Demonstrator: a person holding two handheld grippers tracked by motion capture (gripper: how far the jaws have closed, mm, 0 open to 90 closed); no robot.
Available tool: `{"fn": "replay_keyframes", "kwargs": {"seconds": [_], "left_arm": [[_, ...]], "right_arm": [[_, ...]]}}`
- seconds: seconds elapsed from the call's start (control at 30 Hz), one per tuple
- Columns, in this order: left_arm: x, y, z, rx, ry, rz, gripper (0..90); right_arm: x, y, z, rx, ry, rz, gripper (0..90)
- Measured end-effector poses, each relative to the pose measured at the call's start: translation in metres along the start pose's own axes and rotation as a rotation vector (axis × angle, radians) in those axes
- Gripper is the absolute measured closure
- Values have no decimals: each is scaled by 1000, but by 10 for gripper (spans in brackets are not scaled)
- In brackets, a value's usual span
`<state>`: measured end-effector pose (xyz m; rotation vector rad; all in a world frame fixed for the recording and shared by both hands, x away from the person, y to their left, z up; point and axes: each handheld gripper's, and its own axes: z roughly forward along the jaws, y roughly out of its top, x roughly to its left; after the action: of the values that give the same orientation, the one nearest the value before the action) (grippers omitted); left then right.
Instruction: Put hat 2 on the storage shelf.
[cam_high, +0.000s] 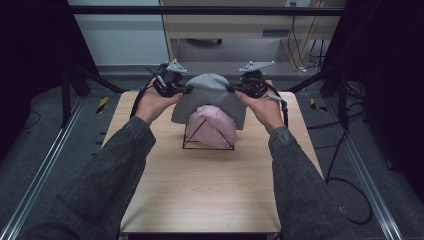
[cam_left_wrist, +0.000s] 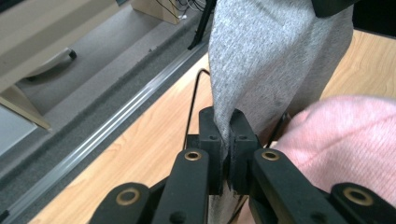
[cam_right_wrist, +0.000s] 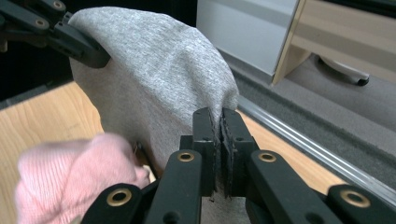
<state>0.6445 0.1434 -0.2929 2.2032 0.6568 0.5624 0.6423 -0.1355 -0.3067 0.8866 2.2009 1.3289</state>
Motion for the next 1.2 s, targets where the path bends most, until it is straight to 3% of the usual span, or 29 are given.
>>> {"fn": "replay_keyframes", "kwargs": {"seconds": [0.57,0.97,1.2], "left_arm": [[-8,-19,11,36,-13,-9,869],[-15,-43,24,79,-27,-40,869],[-17,-58,28,86,-37,-65,831]], "right_arm": [[4,-21,9,45,19,12,858],[12,-45,22,88,26,27,851],[13,-49,18,79,6,47,746]]}}
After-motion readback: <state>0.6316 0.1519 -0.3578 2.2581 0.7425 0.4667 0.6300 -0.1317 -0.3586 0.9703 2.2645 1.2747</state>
